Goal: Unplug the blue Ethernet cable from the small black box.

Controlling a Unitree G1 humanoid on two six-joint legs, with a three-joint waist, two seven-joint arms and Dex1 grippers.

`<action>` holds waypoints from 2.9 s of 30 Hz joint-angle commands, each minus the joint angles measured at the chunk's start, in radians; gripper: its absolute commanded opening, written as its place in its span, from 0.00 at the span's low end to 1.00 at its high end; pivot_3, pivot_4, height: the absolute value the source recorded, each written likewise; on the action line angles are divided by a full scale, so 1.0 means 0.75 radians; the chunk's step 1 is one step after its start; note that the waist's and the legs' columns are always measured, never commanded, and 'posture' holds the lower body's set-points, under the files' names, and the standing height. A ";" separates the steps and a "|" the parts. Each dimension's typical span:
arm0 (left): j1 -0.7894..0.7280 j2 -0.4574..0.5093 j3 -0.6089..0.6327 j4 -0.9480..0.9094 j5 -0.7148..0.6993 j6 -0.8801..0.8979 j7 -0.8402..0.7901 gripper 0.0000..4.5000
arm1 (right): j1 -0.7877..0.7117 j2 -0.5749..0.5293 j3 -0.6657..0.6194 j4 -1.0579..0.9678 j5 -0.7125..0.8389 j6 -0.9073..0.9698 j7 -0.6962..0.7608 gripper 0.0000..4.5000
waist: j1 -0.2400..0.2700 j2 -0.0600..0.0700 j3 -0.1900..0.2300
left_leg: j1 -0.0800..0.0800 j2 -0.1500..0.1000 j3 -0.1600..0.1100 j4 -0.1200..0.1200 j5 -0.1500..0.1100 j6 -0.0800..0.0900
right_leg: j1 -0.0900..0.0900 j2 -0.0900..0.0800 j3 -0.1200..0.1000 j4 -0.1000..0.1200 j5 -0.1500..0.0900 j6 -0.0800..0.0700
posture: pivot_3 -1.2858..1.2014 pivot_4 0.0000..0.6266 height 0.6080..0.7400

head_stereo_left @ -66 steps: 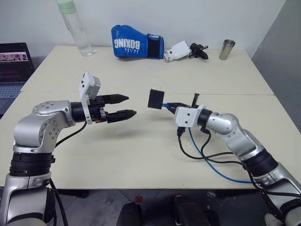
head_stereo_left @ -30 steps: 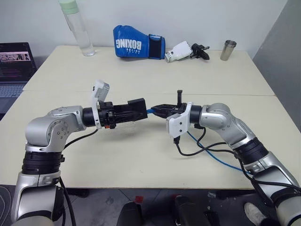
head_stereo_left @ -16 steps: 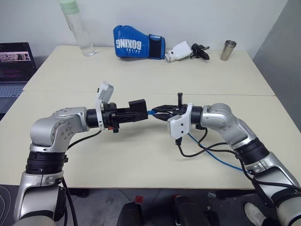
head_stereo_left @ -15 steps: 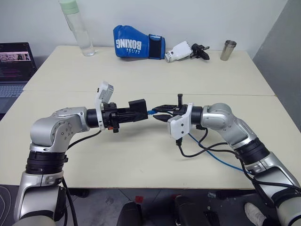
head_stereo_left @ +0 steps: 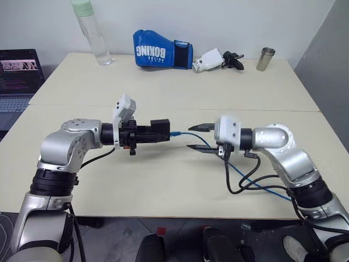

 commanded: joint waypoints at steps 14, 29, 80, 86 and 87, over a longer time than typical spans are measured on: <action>-0.073 -0.018 -0.046 -0.145 0.029 -0.127 -0.091 0.18 | -0.220 0.015 -0.016 -0.030 0.229 0.481 0.056 0.51 | 0.007 0.000 0.000 | -0.003 0.000 0.000 0.004 -0.003 0.005 | 0.000 0.002 -0.001 -0.001 0.000 0.000 | 0.52 0.24 1.00; -0.053 -0.009 -0.031 -0.159 0.031 -0.135 -0.081 0.18 | -0.252 0.031 0.061 0.065 0.182 0.462 0.112 0.51 | 0.007 0.000 0.000 | -0.004 0.000 0.000 0.004 -0.003 0.005 | -0.001 0.002 -0.001 -0.001 0.000 0.000 | 0.52 0.24 1.00; 0.080 0.058 0.079 -0.239 -0.011 -0.121 0.007 0.18 | -0.028 -0.239 0.039 0.540 -0.196 0.134 0.183 0.01 | 0.014 0.000 0.000 | -0.005 0.000 0.001 0.005 -0.003 0.005 | -0.001 0.002 -0.001 -0.003 0.000 0.001 | 0.52 0.24 1.00; 0.081 0.039 0.073 -0.236 -0.010 -0.116 0.032 0.18 | 0.018 -0.181 0.026 0.561 -0.228 0.098 0.141 0.28 | 0.012 0.000 0.000 | -0.005 0.000 0.002 0.005 -0.003 0.005 | -0.001 0.002 0.000 -0.002 0.000 0.001 | 0.52 0.24 1.00; 0.083 0.037 0.075 -0.235 -0.010 -0.114 0.038 0.18 | 0.021 -0.177 0.028 0.563 -0.237 0.091 0.139 0.34 | 0.013 0.000 0.000 | -0.005 0.000 0.002 0.005 -0.003 0.005 | -0.001 0.002 0.000 -0.002 0.000 0.001 | 0.52 0.24 1.00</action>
